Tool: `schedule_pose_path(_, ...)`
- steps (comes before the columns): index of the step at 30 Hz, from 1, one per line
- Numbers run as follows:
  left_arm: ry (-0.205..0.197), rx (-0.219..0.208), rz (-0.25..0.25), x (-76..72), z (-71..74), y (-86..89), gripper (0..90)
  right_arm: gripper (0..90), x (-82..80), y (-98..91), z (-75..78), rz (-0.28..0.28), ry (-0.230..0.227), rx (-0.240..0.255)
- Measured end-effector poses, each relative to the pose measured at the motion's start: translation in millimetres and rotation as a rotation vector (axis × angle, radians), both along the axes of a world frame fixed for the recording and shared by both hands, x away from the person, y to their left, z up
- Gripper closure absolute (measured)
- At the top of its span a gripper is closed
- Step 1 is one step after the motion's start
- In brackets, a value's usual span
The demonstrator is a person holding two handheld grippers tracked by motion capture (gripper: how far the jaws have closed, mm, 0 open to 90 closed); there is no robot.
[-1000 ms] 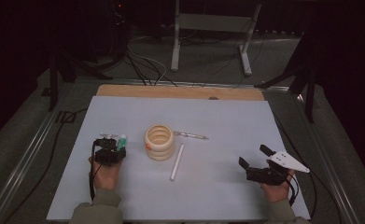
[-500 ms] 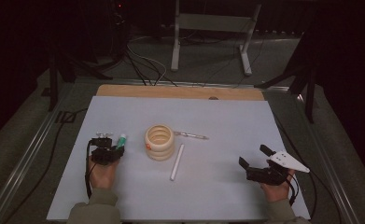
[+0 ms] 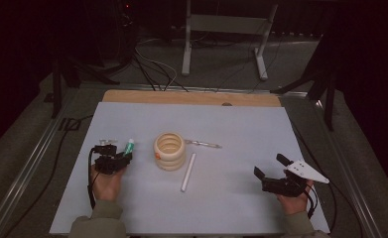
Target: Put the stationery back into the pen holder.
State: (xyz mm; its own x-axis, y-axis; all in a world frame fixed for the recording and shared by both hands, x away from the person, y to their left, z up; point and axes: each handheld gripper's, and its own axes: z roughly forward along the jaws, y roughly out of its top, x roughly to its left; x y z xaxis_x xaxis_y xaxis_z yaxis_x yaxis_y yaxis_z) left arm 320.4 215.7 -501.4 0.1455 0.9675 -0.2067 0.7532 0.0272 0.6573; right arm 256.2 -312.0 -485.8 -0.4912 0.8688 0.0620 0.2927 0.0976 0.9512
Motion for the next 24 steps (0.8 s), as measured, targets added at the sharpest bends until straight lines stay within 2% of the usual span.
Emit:
schedule_pose_path(7,-0.027,-0.017,-0.023,-2.7,10.2,-1.3,66.2,0.0,-0.3,0.3,0.0,0.001,0.000,-0.002)
schedule_pose_path(18,-0.072,-0.039,-0.090,-6.4,28.5,-9.3,66.2,0.0,-0.7,-0.2,0.1,-0.001,0.000,0.001)
schedule_pose_path(24,-0.094,-0.048,-0.144,-7.9,38.9,-13.0,66.2,0.0,-0.8,-0.1,0.1,-0.001,0.001,0.001)
